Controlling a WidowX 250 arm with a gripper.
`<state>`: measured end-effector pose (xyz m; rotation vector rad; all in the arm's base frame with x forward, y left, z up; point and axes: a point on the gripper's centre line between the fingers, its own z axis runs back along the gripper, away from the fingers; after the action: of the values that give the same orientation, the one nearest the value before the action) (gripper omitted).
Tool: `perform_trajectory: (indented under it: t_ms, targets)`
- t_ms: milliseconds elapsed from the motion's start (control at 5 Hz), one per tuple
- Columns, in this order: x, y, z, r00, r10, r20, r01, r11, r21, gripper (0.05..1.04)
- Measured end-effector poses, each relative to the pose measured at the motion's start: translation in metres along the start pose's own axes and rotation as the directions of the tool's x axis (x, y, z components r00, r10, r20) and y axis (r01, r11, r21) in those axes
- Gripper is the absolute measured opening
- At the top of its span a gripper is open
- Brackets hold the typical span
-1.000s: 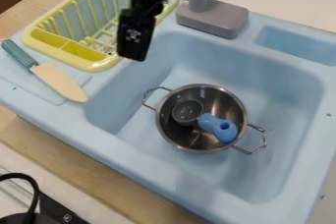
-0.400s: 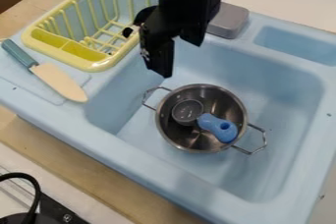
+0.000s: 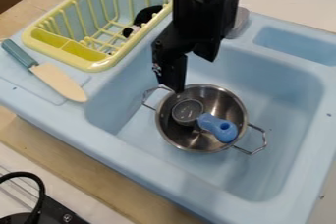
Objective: Move the scooper to the upper right side of sink
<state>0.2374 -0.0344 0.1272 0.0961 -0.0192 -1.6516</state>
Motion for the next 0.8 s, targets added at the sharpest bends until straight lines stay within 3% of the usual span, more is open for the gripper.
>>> perform_trajectory:
  t_ms: [200,400,800]
  targets:
    - [0.008,0.001,-0.007,0.999,0.022,0.025,-0.022,1.0,0.003,0.999]
    - [0.014,-0.002,-0.018,0.995,0.053,0.082,-0.055,0.998,0.015,0.999]
    - [0.022,-0.013,-0.031,0.995,0.066,0.078,-0.069,0.997,0.028,0.999]
